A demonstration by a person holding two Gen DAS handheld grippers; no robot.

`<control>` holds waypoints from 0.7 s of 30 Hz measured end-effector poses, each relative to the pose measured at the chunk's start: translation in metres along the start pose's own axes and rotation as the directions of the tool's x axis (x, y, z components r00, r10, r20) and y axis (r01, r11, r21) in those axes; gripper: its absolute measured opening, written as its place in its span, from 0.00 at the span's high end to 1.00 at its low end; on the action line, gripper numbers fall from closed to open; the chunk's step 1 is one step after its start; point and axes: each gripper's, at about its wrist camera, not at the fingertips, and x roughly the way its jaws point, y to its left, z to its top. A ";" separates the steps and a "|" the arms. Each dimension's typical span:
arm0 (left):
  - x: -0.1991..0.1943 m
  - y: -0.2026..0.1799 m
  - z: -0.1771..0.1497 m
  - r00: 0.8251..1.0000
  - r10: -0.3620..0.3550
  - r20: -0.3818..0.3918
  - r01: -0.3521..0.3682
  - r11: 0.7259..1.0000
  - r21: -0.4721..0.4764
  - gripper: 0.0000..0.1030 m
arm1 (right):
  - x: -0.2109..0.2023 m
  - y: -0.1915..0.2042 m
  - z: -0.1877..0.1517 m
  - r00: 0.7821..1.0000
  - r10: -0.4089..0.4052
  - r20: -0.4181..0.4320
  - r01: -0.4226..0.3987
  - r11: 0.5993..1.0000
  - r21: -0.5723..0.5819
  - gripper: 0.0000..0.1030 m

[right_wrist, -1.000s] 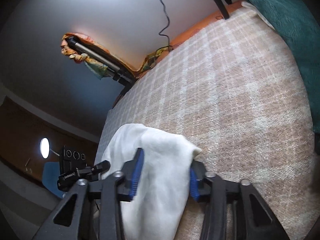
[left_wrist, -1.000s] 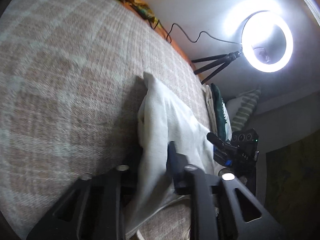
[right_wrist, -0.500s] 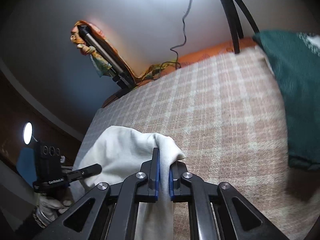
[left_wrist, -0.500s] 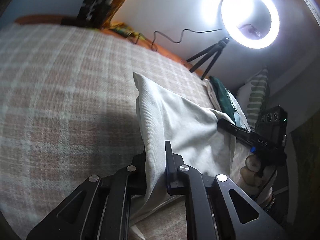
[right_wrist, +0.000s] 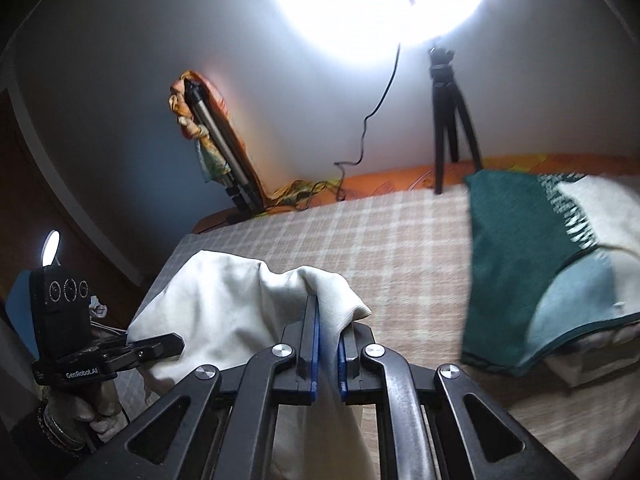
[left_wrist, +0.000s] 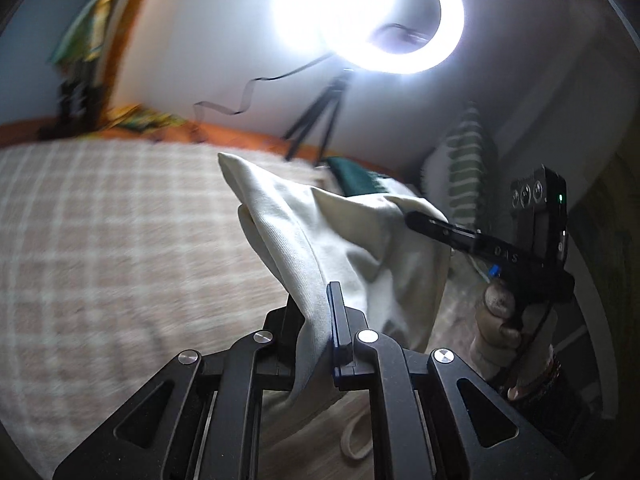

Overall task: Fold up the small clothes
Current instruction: 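Grasp the folded camisole with both tools and lift it off the bed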

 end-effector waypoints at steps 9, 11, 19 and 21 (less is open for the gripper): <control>0.067 -0.074 0.018 0.993 -0.114 -0.020 0.115 0.990 0.079 0.91 | -0.079 -0.067 0.029 0.988 -0.138 0.072 0.139 0.990 -0.009 0.96; 0.084 -0.087 0.022 0.991 -0.130 -0.026 0.132 0.987 0.090 0.91 | -0.089 -0.083 0.033 0.984 -0.163 0.077 0.164 0.986 0.000 0.96; 0.139 -0.123 0.045 0.989 -0.150 -0.013 0.151 0.981 0.125 0.91 | -0.108 -0.149 0.061 0.968 -0.240 0.077 0.239 0.971 0.022 0.96; 0.152 -0.128 0.050 0.989 -0.150 0.003 0.148 0.980 0.131 0.91 | -0.106 -0.160 0.070 0.962 -0.259 0.083 0.259 0.966 0.004 0.96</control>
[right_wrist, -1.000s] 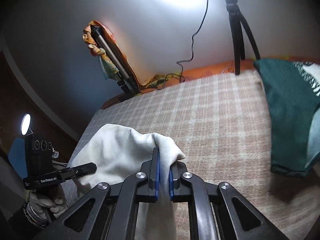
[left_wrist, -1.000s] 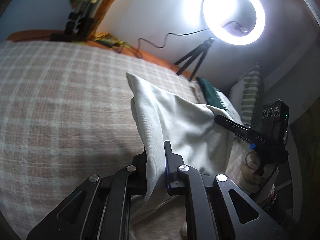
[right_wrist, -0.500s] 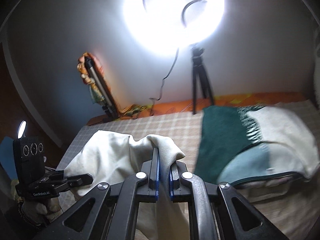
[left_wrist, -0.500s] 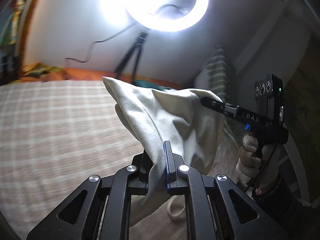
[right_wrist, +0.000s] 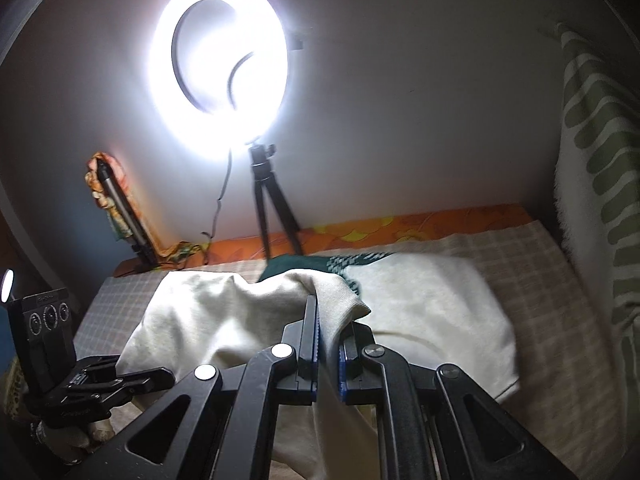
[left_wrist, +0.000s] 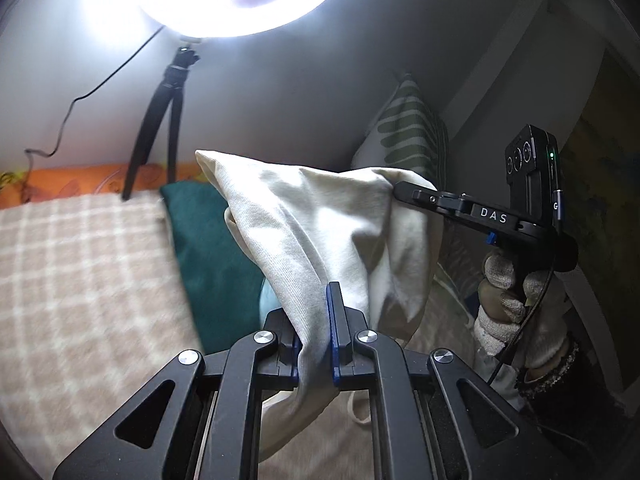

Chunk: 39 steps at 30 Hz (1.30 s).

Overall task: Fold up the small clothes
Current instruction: 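Grasp the folded camisole with both tools and lift it off the bed, then lower the folded camisole onto the green garment stack with both tools, then open both tools and pull them back from the stack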

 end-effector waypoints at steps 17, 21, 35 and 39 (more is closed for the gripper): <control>0.091 0.024 0.015 0.972 0.222 -0.080 -0.224 0.974 -0.024 0.86 | 0.118 -0.066 0.029 0.969 -0.235 -0.083 0.227 0.970 -0.092 0.67; 0.087 0.023 0.010 0.953 0.285 -0.104 -0.286 0.958 0.004 0.59 | 0.117 -0.077 0.028 0.962 -0.261 -0.086 0.257 0.965 -0.053 0.61; 0.043 -0.013 0.007 0.950 0.307 -0.061 -0.302 0.950 0.078 0.34 | 0.057 -0.052 0.028 0.965 -0.260 -0.037 0.258 0.965 -0.041 0.22; 0.022 -0.026 0.006 0.952 0.305 -0.035 -0.301 0.950 0.085 0.29 | 0.031 -0.030 0.024 0.968 -0.249 -0.020 0.248 0.967 -0.049 0.17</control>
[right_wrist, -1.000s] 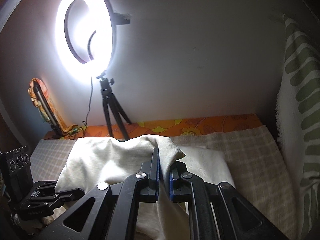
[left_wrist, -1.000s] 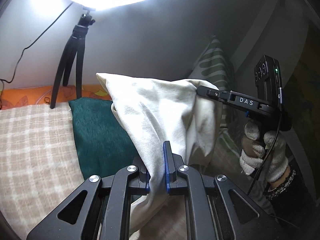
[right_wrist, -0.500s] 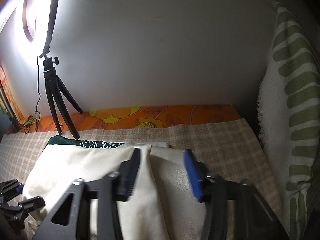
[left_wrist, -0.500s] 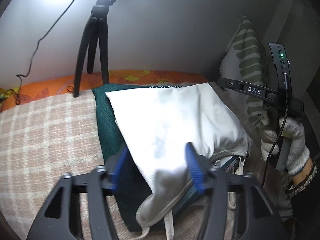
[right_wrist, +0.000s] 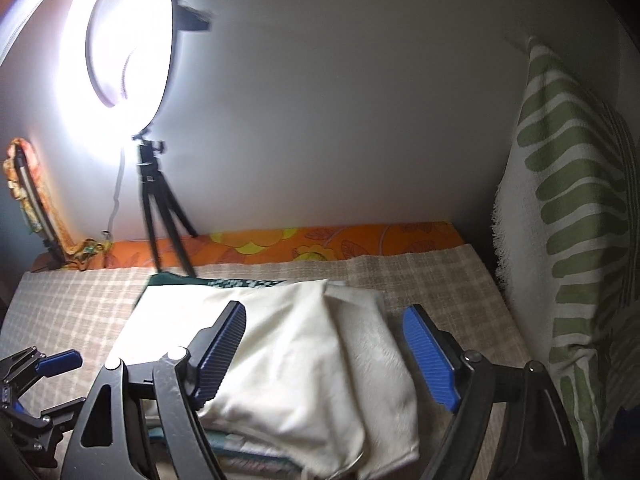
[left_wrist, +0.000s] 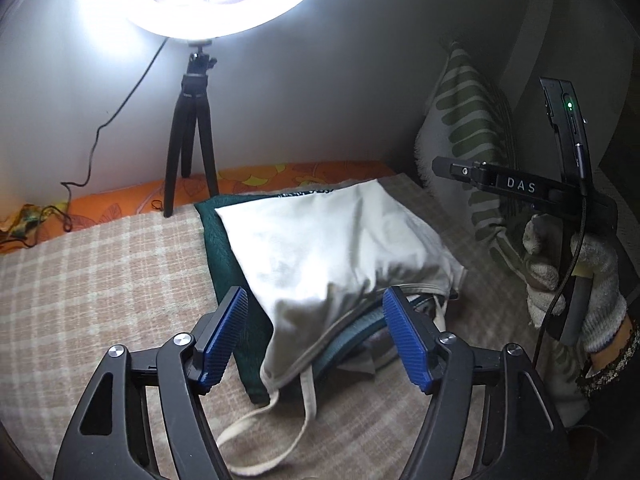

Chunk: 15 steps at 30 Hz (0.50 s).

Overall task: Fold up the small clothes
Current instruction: 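Open both tools and pull them back from the stack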

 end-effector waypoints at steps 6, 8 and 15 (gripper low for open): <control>-0.044 -0.007 -0.005 0.999 0.012 0.033 -0.013 1.000 0.028 0.27 | -0.049 0.026 -0.008 1.000 -0.014 0.016 0.015 0.999 -0.034 0.11; -0.061 -0.007 -0.008 0.999 0.012 0.046 -0.014 1.000 0.028 0.26 | -0.067 0.031 -0.010 0.999 -0.021 0.029 0.022 0.999 -0.025 0.09; -0.111 -0.002 -0.028 0.997 0.020 0.079 -0.023 0.999 0.046 0.22 | -0.122 0.050 -0.028 0.997 -0.051 0.054 0.052 0.999 -0.016 0.01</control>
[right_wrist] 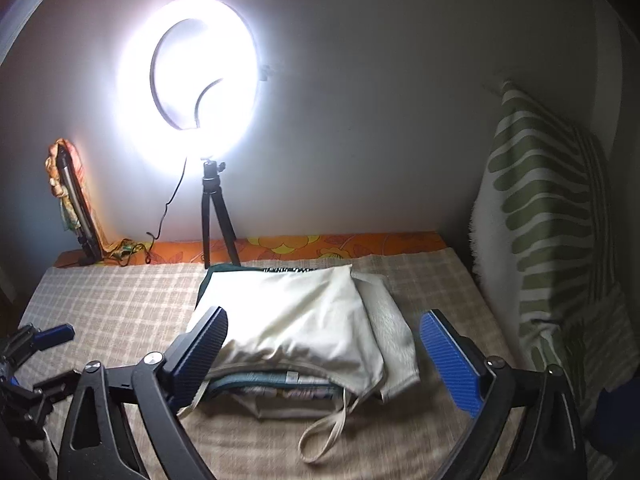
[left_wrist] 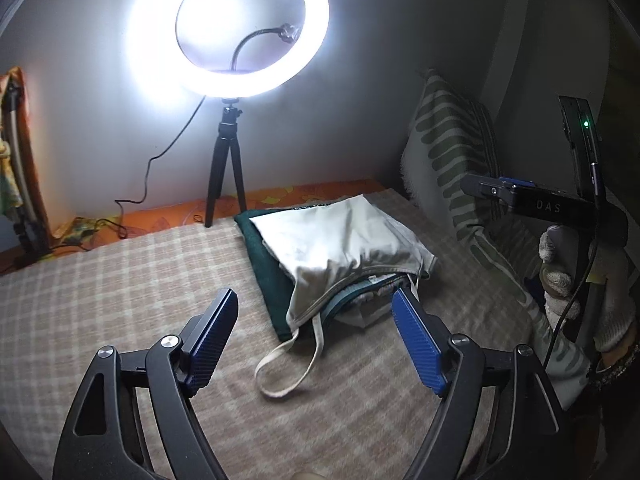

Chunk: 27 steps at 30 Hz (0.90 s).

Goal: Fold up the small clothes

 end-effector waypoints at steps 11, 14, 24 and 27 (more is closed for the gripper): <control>-0.055 0.003 -0.042 0.998 0.062 0.017 -0.063 0.995 0.082 0.22 | -0.036 0.058 -0.053 0.999 -0.034 0.010 0.034 0.999 0.004 0.00; -0.067 0.007 -0.054 0.996 0.083 0.024 -0.085 0.994 0.073 0.22 | -0.038 0.075 -0.069 1.000 -0.027 0.009 0.026 0.999 0.025 0.00; -0.076 0.020 -0.085 0.986 0.165 -0.025 -0.163 0.985 0.054 0.16 | -0.030 0.111 -0.115 0.998 -0.061 0.030 0.059 0.995 0.077 0.00; -0.070 0.023 -0.091 0.980 0.197 -0.041 -0.195 0.979 0.057 0.16 | -0.029 0.118 -0.121 0.996 -0.084 0.042 0.082 0.995 0.052 0.00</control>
